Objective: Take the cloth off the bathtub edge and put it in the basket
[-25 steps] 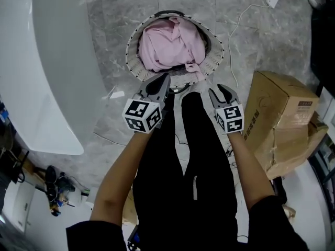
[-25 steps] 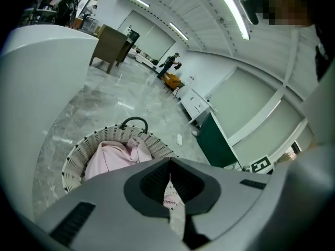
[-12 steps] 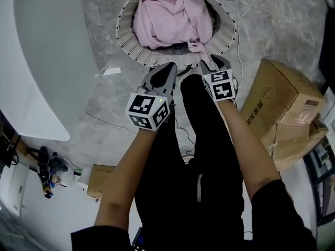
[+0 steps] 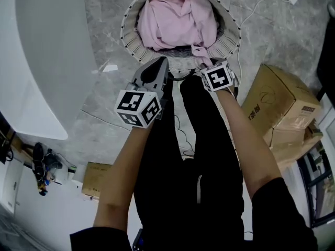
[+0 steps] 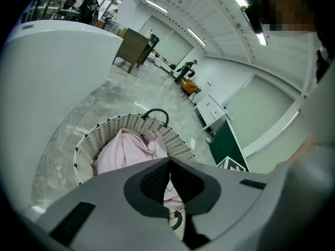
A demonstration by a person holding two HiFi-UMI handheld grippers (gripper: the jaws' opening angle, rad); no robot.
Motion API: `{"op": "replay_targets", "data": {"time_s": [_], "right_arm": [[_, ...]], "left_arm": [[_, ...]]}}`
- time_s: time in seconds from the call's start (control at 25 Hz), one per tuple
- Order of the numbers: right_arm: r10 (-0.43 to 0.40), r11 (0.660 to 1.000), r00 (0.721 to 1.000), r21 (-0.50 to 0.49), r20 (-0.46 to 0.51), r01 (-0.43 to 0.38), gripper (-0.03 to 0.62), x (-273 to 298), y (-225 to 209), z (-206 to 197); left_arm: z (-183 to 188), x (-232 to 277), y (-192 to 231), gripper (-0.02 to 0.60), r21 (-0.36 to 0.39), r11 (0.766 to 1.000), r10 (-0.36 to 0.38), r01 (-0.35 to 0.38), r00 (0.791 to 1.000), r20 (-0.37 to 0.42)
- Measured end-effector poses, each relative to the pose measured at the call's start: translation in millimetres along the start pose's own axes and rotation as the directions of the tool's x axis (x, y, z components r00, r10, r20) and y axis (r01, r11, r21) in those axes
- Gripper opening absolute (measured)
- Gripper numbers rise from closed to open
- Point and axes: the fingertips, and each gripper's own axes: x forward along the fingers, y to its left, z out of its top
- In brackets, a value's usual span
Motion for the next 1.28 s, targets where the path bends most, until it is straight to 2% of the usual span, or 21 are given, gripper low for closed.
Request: {"op": "replay_targets", "data": {"time_s": [0.12, 0.24, 0.44, 0.64, 0.72, 0.88, 1.12, 1.28], "right_arm": [[0.018, 1.000, 0.999, 0.007, -0.047, -0.018, 0.095, 5, 3, -4], [0.035, 0.999, 0.999, -0.002, -0.042, -0.035, 0.069, 5, 2, -4], [0.089, 0.989, 0.993, 0.111, 0.079, -0.098, 0.055, -8, -5, 1], [0.099, 0.992, 0.966, 0.057, 0.240, -0.116, 0.054, -48, -5, 25], [0.129, 0.984, 0.943, 0.078, 0.307, -0.160, 0.054, -71, 1, 40], [0.205, 0.948, 0.870, 0.131, 0.448, -0.291, 0.054, -128, 15, 80], [0.235, 0.933, 0.775, 0.087, 0.587, -0.349, 0.054, -215, 35, 146], [0.240, 0.935, 0.736, 0.054, 0.633, -0.351, 0.054, -260, 46, 176]], "left_arm": [[3, -6, 14, 0.015, -0.012, 1.000, 0.024, -0.024, 1.000, 0.002], [8, -16, 26, 0.015, -0.010, 0.999, 0.039, -0.039, 0.999, 0.014], [7, -29, 40, 0.015, -0.018, 0.999, 0.050, -0.050, 0.999, 0.017], [10, -31, 23, 0.015, 0.036, 0.999, 0.003, -0.003, 1.000, 0.004], [12, -34, 13, 0.015, 0.045, 0.999, -0.017, 0.017, 1.000, 0.003], [22, -40, -6, 0.015, 0.053, 0.997, -0.049, 0.048, 0.999, 0.013], [43, -51, -23, 0.015, 0.070, 0.995, -0.074, 0.071, 0.996, 0.042], [57, -61, -35, 0.015, 0.091, 0.992, -0.092, 0.087, 0.994, 0.051]]}}
